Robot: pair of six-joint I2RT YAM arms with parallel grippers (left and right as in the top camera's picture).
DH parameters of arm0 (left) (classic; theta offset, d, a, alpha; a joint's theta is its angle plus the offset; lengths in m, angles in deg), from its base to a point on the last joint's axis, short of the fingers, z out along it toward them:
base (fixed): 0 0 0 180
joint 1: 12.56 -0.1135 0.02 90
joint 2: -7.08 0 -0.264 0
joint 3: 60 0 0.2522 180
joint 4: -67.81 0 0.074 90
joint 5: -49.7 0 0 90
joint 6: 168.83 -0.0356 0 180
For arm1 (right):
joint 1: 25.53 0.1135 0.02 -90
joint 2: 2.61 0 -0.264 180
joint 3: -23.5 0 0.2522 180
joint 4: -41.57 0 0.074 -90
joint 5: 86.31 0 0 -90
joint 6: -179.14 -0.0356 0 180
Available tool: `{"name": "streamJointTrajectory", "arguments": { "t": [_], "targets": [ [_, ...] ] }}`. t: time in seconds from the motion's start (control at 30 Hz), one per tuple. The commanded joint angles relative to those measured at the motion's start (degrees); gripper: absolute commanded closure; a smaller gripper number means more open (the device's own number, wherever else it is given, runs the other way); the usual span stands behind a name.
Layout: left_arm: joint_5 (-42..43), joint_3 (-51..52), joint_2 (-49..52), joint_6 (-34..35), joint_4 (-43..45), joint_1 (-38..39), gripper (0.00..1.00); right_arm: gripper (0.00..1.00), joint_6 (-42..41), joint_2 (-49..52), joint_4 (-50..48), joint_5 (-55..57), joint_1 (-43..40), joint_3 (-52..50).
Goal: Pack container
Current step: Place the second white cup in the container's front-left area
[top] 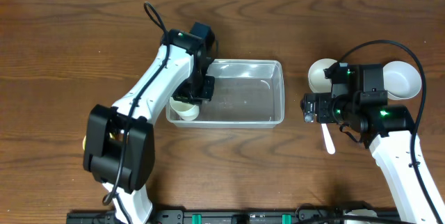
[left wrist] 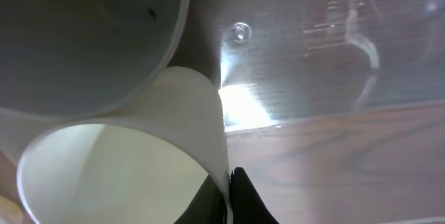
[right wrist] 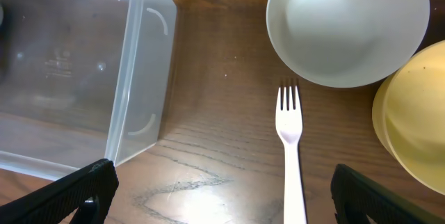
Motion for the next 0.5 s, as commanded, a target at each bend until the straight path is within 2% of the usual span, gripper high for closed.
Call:
{"name": "streamJointTrajectory", "arguments": {
  "t": [0.0,0.13,0.3,0.47],
  "targets": [
    [-1.51,0.07,0.96,-1.03,-0.37,0.02,0.94,0.01,-0.09,0.07,0.22,-0.02,0.22,0.94],
    [-1.53,0.07,0.94,-1.03,-0.81,0.0,0.93,0.01,-0.09,0.07,0.26,-0.02,0.22,0.94],
    [-1.51,0.07,0.94,-1.03,-3.39,0.02,0.84,0.01,-0.07,0.07,0.35,-0.02,0.22,0.94],
    [-1.53,0.07,0.94,-1.03,-4.26,0.02,0.83,0.01,-0.07,0.07,0.35,-0.02,0.22,0.94]
  ]
}}
